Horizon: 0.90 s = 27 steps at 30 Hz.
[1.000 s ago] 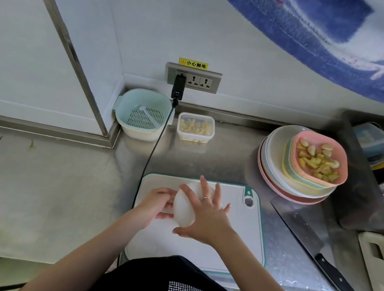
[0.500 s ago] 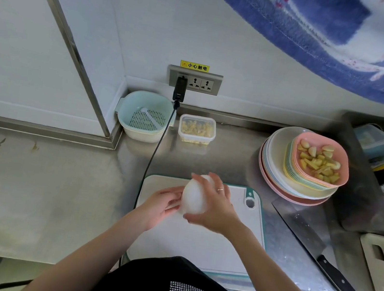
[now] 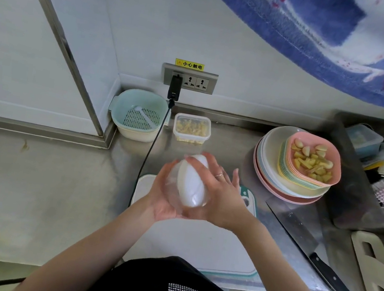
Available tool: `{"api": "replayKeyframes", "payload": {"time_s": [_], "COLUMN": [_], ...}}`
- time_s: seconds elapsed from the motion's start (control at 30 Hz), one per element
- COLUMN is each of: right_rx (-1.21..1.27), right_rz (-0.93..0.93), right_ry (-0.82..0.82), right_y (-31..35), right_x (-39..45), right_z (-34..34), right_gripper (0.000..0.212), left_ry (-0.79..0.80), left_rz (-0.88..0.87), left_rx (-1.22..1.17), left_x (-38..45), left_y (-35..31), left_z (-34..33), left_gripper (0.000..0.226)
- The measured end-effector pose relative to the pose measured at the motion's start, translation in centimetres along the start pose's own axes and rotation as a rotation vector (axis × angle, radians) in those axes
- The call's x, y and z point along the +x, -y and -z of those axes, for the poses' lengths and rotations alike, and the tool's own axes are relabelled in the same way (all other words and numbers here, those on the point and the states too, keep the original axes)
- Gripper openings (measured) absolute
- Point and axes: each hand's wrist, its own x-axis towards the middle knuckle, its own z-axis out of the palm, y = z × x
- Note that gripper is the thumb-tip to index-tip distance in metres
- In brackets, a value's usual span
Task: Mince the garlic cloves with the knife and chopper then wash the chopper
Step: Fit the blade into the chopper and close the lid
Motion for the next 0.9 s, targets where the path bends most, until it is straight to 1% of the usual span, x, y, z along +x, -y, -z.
{"api": "replayKeyframes", "payload": {"time_s": [0.03, 0.07, 0.1, 0.17, 0.23, 0.27, 0.33, 0.4, 0.43, 0.5, 0.57, 0.63, 0.7, 0.77, 0.9], "right_rx": [-0.155, -0.208, -0.175, -0.017, 0.048, 0.021, -0.084, -0.136, -0.144, -0.165, -0.12, -0.029, -0.01, -0.004, 0.031], "right_rz": [0.024, 0.045, 0.068, 0.091, 0.125, 0.162, 0.255, 0.286, 0.285, 0.281, 0.254, 0.226, 0.236, 0.235, 0.187], "right_ry": [0.02, 0.036, 0.039, 0.038, 0.027, 0.034, 0.083, 0.112, 0.091, 0.001, -0.083, -0.171, -0.237, -0.257, -0.264], "right_y": [-0.1, 0.0, -0.1, -0.2, 0.0, 0.1, 0.4, 0.5, 0.3, -0.2, -0.5, -0.7, -0.8, -0.7, -0.3], "right_x": [-0.1, -0.3, -0.3, -0.4, -0.6, -0.7, -1.0, -1.0, -1.0, -1.0, -1.2, -1.3, -1.4, -1.5, -1.5], "right_z": [0.2, 0.4, 0.5, 0.4, 0.4, 0.6, 1.4, 1.9, 1.9, 1.4, 0.5, -0.3, -0.7, -0.8, -1.1], "right_gripper": [0.104, 0.105, 0.106, 0.106, 0.105, 0.103, 0.098, 0.094, 0.092, 0.093, 0.095, 0.097, 0.096, 0.093, 0.089], "left_ry": [0.024, 0.042, 0.05, 0.062, 0.111, 0.131, 0.15, 0.154, 0.145, 0.118, 0.068, -0.003, -0.037, -0.046, -0.022], "left_rz": [0.022, 0.048, 0.07, 0.126, 0.192, 0.239, 0.329, 0.349, 0.323, 0.239, 0.162, 0.119, 0.088, 0.041, 0.01], "left_rx": [-0.008, -0.006, 0.008, 0.064, 0.033, 0.026, 0.09, 0.138, 0.162, 0.213, 0.234, 0.166, 0.12, 0.126, 0.087], "left_x": [-0.4, -0.8, -1.0, -1.3, -1.1, -1.2, -1.1, -0.9, -0.5, -0.6, -1.0, -1.0, -0.8, -0.6, -0.8], "left_y": [-0.1, -0.2, -0.3, -0.4, -0.6, -0.6, -0.6, -0.6, -0.6, -0.9, -0.9, -0.8, -0.4, -0.2, -0.1], "left_z": [-0.2, -0.6, -0.6, -0.7, -0.4, -0.3, 0.1, 0.1, 0.2, -0.6, -1.4, -1.6, -1.6, -1.6, -1.6], "left_gripper": [0.061, 0.058, 0.057, 0.057, 0.063, 0.066, 0.062, 0.059, 0.058, 0.053, 0.046, 0.049, 0.055, 0.057, 0.058]}}
